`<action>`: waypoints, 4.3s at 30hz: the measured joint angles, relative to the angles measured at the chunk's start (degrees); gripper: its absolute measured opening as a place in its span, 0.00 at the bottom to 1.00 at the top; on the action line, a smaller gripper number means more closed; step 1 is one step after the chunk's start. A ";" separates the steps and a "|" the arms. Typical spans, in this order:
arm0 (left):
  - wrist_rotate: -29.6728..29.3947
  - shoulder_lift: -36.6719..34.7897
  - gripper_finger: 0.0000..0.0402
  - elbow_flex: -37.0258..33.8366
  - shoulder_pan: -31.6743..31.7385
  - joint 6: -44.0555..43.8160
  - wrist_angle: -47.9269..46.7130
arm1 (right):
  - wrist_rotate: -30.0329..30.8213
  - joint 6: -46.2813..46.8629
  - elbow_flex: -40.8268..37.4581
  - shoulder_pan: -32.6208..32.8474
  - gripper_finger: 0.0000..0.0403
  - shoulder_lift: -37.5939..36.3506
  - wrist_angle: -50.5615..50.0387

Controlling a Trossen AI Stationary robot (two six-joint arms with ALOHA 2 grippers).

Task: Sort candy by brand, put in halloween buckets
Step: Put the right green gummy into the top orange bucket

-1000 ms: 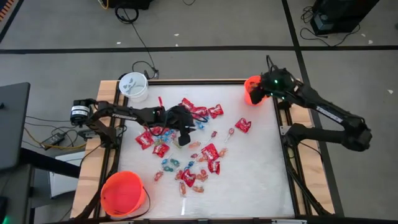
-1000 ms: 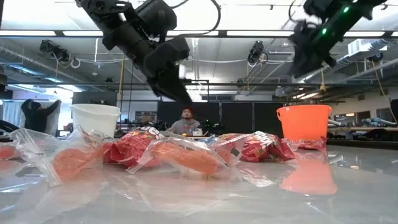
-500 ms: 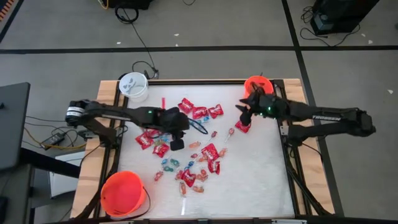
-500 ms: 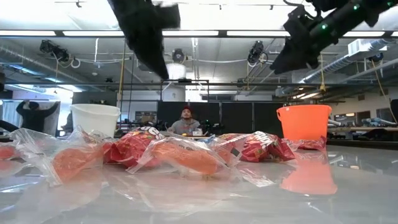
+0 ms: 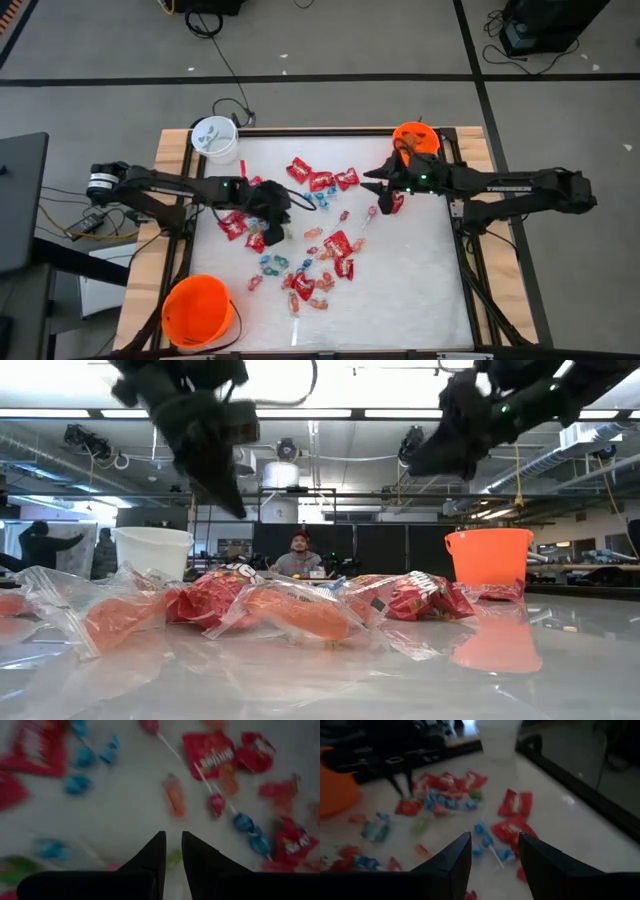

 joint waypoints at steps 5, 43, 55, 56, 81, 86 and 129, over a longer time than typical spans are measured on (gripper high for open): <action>1.69 2.01 0.18 -3.45 -1.05 5.75 2.20 | -1.10 3.79 0.00 -0.39 0.43 3.72 -0.12; -9.78 8.41 0.01 -18.93 -2.24 14.91 40.20 | 13.01 20.05 2.32 19.39 0.41 29.99 30.53; -12.69 7.77 0.01 -11.41 -2.24 17.46 40.56 | 12.43 11.51 14.12 18.33 0.41 38.59 24.05; -12.70 7.77 0.01 -10.93 -2.24 18.00 40.49 | 12.78 11.51 14.62 18.04 0.41 38.41 22.12; -13.13 7.84 0.02 -9.17 -2.27 25.13 46.28 | 15.35 10.48 15.69 16.95 0.02 38.48 17.02; -15.35 7.86 0.08 -9.96 -2.27 22.19 42.04 | 23.05 10.15 15.67 16.03 0.01 37.35 10.39; -17.82 7.86 0.16 -14.24 1.49 18.06 47.94 | 24.63 5.53 15.69 -25.15 0.01 10.86 -45.22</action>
